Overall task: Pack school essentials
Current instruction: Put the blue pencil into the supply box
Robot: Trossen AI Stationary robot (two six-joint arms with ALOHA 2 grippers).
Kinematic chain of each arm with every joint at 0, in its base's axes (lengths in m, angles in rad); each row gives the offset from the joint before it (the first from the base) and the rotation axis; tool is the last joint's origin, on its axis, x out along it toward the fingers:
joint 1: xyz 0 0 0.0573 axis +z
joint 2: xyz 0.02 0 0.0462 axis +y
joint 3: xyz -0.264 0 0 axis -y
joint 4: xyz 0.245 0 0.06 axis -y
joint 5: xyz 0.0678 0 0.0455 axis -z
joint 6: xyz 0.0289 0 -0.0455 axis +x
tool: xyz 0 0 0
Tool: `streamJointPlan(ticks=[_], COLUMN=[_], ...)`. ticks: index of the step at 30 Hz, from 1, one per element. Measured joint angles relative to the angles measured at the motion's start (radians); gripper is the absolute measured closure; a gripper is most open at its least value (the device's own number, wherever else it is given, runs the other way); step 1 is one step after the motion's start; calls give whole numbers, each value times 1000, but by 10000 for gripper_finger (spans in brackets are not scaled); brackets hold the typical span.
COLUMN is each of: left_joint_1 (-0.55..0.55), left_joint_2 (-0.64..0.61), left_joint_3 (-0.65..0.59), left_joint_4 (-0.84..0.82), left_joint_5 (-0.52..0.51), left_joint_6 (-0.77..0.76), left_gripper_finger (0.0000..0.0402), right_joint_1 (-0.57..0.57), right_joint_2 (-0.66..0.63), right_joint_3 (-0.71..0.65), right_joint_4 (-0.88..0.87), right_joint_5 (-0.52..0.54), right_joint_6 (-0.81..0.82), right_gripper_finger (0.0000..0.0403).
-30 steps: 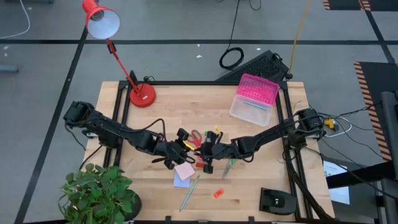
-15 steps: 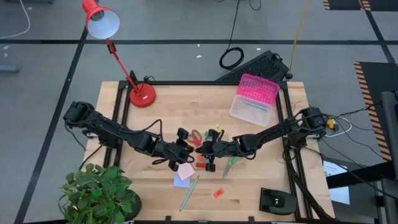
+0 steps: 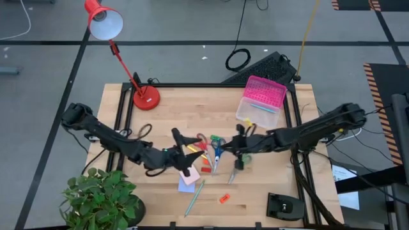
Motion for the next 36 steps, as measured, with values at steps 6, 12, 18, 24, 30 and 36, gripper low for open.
streamJointPlan(ticks=[6, 12, 18, 24, 30, 36], left_joint_1=[47, 179, 294, 312, 314, 318], left_joint_2=[-58, -65, -19, 87, 199, 314], left_joint_3=[0, 0, 0, 0, 0, 59], left_joint_4=[41, 48, 79, 186, 367, 467], left_joint_5=[28, 282, 540, 666, 690, 743], left_joint_6=[-90, -269, -478, -498, -472, -470], left_gripper_finger=[151, 151, 151, 151, 150, 144], right_joint_1=[1, 22, 54, 59, 59, 59], right_joint_2=[-208, -339, -384, -387, -386, -371], right_joint_3=[-100, -176, -263, -313, -315, -315], right_joint_4=[16, 170, 423, 568, 590, 622], right_joint_5=[29, 27, 27, 27, 4, -27], right_joint_6=[24, -9, -93, -116, -123, -147], right_gripper_finger=[392, 386, 388, 388, 387, 387])
